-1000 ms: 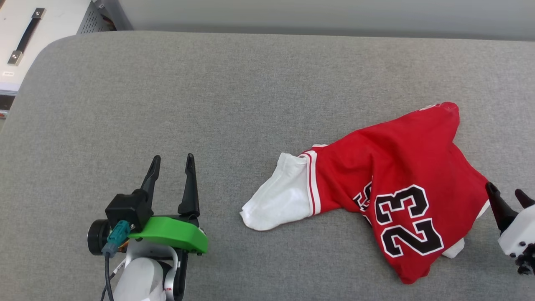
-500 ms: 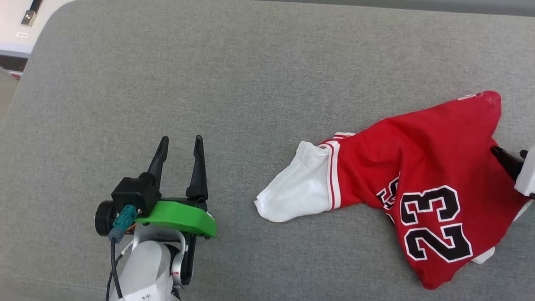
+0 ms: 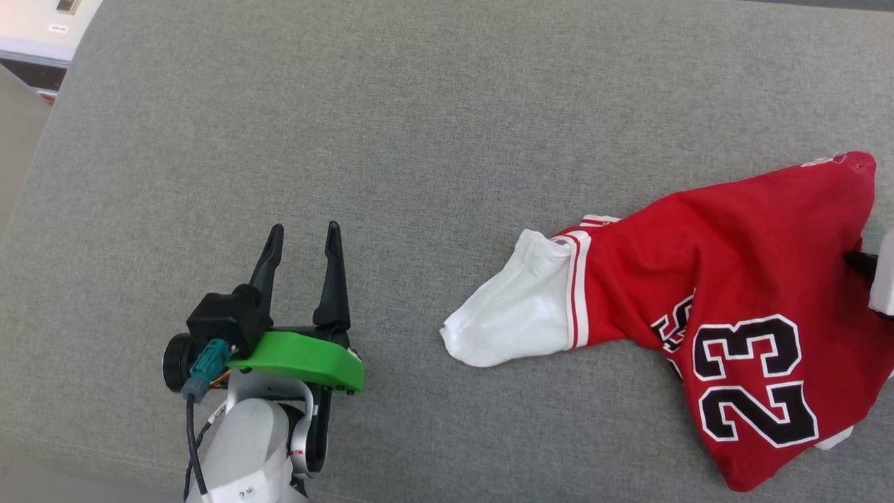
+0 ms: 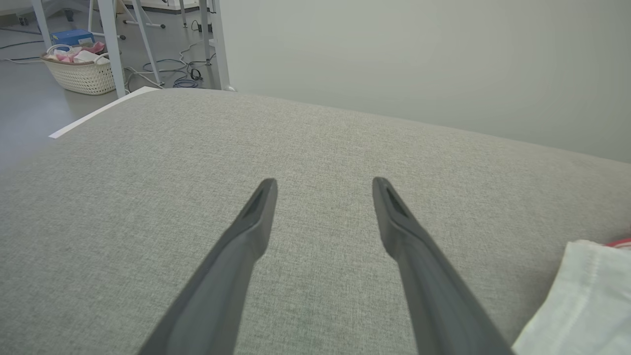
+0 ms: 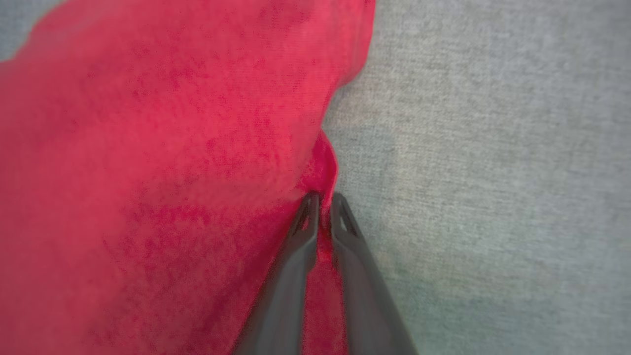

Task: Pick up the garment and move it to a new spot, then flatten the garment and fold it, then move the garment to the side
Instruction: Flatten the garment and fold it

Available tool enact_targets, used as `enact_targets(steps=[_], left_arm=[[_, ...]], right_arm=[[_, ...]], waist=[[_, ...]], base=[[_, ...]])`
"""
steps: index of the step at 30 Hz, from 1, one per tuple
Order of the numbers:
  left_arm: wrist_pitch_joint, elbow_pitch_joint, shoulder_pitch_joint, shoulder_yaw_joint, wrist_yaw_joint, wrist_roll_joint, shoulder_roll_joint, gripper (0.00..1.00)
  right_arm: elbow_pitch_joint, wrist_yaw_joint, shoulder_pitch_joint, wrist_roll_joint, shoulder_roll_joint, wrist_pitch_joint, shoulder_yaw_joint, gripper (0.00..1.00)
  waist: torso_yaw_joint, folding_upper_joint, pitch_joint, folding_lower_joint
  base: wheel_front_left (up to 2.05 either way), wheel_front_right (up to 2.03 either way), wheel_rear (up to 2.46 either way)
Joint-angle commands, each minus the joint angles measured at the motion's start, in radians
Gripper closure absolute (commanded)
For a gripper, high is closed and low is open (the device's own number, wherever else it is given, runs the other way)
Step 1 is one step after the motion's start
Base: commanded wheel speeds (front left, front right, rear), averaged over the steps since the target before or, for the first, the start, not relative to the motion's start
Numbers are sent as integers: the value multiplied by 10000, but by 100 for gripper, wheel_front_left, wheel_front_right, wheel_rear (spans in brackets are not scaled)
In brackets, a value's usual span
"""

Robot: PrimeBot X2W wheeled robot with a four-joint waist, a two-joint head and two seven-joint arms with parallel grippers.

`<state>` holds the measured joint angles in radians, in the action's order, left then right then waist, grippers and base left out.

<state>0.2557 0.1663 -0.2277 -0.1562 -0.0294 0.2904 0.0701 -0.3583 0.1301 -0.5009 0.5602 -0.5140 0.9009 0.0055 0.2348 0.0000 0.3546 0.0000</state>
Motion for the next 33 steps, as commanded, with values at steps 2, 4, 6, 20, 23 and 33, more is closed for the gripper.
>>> enact_targets(steps=[2,4,6,20,23,33], left_arm=[[59,-18,-130,23,62,-36,-28,0],[59,5,-128,46,80,-66,-36,0],[59,17,-123,65,106,-100,-42,0],[60,42,-371,-41,331,-262,-94,0],[60,23,-449,-129,362,-238,-122,0],[60,47,-561,-341,340,-28,-187,0]], right_arm=[[-2,6,-176,89,134,-63,399,100],[255,6,-572,53,25,-271,553,100],[507,6,-1019,11,-69,-387,758,100],[1079,6,-5084,-200,558,-1911,3998,100],[763,6,-5710,-115,803,-2307,4912,100],[-1797,6,-5756,867,1122,-3676,7126,100]], waist=[[-25,0,-76,0],[-50,0,-147,0],[-64,0,-209,0],[237,0,-58,0],[404,0,107,0],[877,0,492,0]], base=[[0,0,0],[0,0,0],[0,0,0],[0,0,0],[0,0,0],[0,0,0]])
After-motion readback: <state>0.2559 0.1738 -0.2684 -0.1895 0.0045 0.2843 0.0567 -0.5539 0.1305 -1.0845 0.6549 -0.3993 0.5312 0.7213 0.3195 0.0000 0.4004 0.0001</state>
